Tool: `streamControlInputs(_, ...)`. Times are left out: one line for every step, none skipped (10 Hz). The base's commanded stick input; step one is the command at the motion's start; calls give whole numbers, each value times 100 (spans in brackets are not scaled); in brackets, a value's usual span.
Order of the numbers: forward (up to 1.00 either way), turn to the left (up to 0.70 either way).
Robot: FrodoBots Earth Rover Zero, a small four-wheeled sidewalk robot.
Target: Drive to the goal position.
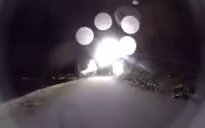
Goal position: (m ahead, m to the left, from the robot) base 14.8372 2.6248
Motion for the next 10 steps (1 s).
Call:
streamControlInputs(100, 25)
streamControlInputs(100, 40)
streamControlInputs(100, 38)
streamControlInputs(100, 13)
streamControlInputs(100, 2)
streamControlInputs(100, 0)
streamControlInputs(100, 0)
streamControlInputs(100, 3)
streamControlInputs(100, 9)
streamControlInputs(100, 40)
